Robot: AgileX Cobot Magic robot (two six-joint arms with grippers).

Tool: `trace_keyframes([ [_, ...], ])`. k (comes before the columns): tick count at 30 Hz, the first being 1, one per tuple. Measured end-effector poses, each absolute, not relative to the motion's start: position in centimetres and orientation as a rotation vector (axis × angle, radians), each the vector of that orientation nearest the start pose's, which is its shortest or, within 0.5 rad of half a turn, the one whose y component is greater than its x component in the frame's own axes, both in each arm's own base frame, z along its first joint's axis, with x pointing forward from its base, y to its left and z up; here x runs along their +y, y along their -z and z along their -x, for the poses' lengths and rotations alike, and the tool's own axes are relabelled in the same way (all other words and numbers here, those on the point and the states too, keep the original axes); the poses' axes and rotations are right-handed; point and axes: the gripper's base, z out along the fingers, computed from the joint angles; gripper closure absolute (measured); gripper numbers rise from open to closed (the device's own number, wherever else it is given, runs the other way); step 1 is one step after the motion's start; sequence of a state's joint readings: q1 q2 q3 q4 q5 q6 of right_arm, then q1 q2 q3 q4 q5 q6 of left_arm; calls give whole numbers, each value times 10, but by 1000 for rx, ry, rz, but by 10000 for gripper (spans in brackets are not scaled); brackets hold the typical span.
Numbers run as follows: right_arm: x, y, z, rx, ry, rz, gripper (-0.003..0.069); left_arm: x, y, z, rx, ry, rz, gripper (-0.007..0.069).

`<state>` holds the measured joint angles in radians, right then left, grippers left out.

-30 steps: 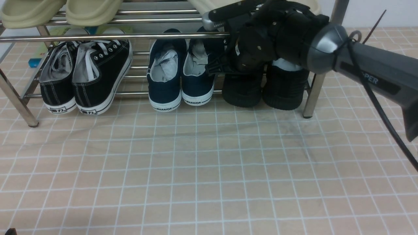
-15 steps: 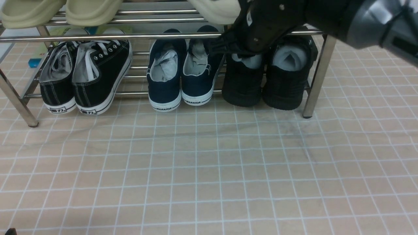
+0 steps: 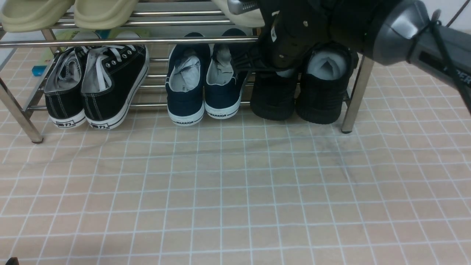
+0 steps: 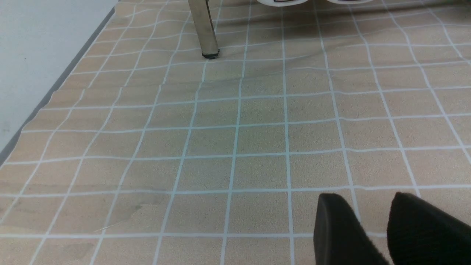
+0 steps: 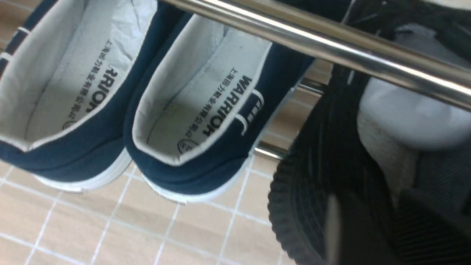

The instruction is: Take the shoes off the shelf from the light coffee tablecloth by hand.

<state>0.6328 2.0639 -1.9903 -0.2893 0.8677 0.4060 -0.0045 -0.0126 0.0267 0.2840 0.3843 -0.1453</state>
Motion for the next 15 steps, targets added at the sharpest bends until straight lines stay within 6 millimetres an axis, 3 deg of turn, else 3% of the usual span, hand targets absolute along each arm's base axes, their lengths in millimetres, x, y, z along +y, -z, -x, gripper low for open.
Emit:
trace_keyframes([
  [4,269,-309,-402,2317,-131,409,176,9,-172,-52,1870,-177,-43,385],
  [7,270,-304,-407,2285,-101,432,84,9,-172,-52,1870,-177,-43,385],
  [10,272,-295,-411,2286,-69,450,66,9,-172,-52,1870,-177,-43,385],
  [15,275,-272,-418,2311,-28,476,97,9,-172,-52,1870,-177,-43,385],
])
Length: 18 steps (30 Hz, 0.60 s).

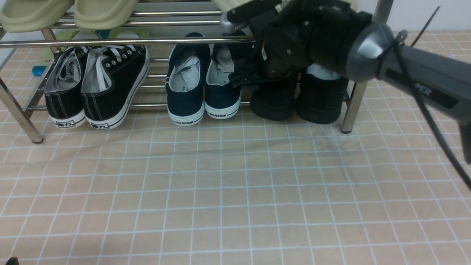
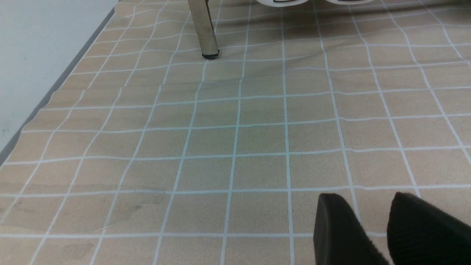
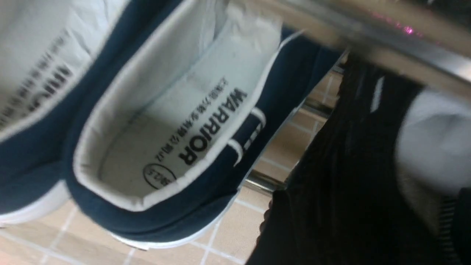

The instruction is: Take the shoes off the shelf from the light coffee tablecloth by hand.

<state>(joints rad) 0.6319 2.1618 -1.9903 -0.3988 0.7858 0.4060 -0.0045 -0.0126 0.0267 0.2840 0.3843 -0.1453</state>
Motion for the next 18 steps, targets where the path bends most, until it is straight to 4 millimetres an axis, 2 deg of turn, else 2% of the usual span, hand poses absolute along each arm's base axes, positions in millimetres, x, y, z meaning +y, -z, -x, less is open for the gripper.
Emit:
trace_keyframes([
  [5,277,-255,-423,2334,-10,489,145,9,-172,-52,1870,-177,-43,385],
  [7,278,-250,-425,2339,2,495,193,9,-172,-52,1870,-177,-43,385],
  [9,276,-250,-426,2340,5,493,259,9,-172,-52,1870,-177,-43,385],
  [11,276,-251,-426,2338,6,491,361,9,-172,-52,1870,-177,-43,385],
  [14,275,-254,-425,2337,5,495,569,9,-172,-52,1870,-177,-43,385],
  [15,275,-257,-424,2335,7,498,617,9,-172,-52,1870,-177,-43,385],
  [18,273,-265,-417,2350,20,529,648,9,-172,-52,1870,-177,-43,385],
])
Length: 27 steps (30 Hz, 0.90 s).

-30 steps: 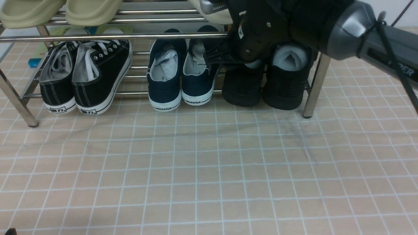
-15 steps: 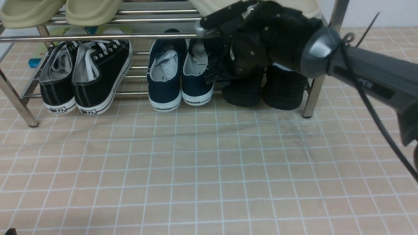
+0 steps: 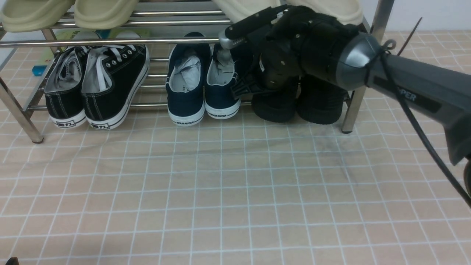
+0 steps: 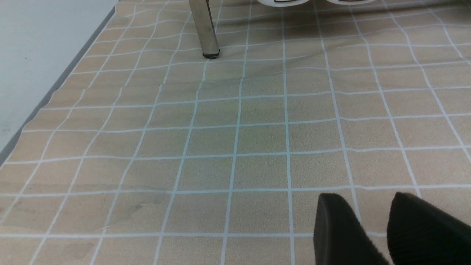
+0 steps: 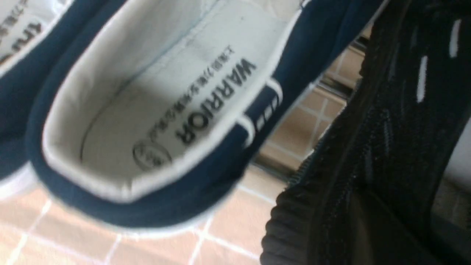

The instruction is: Take the shoes off the shelf from the light coffee tablecloth by hand.

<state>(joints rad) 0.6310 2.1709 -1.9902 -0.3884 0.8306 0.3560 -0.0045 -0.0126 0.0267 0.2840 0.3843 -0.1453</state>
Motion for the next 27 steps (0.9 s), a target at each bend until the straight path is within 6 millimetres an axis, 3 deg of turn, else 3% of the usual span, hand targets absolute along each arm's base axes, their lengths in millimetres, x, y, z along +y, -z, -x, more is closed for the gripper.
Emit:
trace_keyframes([
  [6,266,-302,-395,2393,-34,581,649,9,-172,-52,1870,-177,-43,385],
  [18,247,-387,-327,2421,-240,698,649,9,-172,-52,1870,-177,-43,385],
  [19,247,-387,-326,2427,-241,699,649,9,-172,-52,1870,-177,-43,385],
  [27,248,-431,-267,2369,-300,834,649,9,-172,-52,1870,-177,-43,385],
])
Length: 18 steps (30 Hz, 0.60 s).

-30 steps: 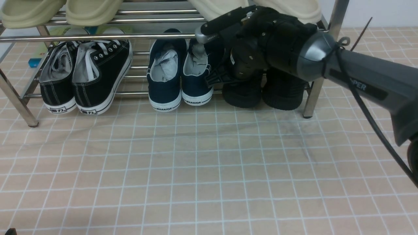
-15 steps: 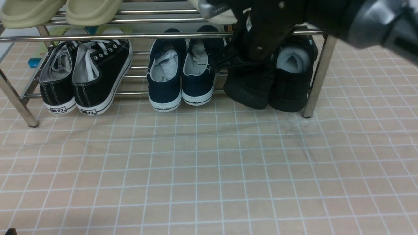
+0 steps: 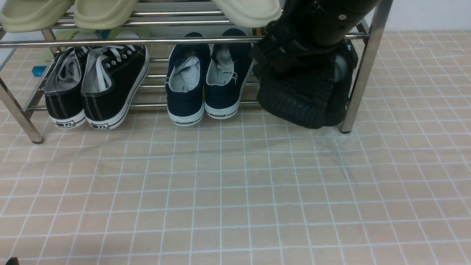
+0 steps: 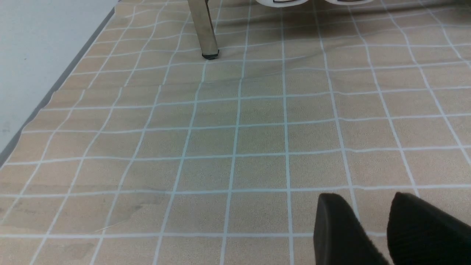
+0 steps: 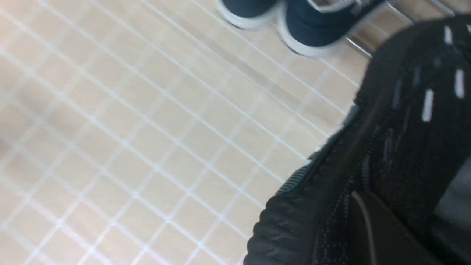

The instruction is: Take the shoes off the shelf from the light coffee tablecloth by hand.

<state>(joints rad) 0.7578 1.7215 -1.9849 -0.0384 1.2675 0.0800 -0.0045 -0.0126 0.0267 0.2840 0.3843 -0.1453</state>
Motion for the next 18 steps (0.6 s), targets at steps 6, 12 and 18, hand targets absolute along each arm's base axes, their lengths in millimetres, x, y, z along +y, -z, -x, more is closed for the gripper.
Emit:
trace_keyframes([
  [6,262,-438,-226,2325,-357,959,647,9,-172,-52,1870,-177,-43,385],
  [12,270,-423,-191,2394,-405,1004,645,9,-172,-52,1870,-177,-43,385],
  [18,279,-390,-166,2517,-365,1021,645,9,-172,-52,1870,-177,-43,385],
])
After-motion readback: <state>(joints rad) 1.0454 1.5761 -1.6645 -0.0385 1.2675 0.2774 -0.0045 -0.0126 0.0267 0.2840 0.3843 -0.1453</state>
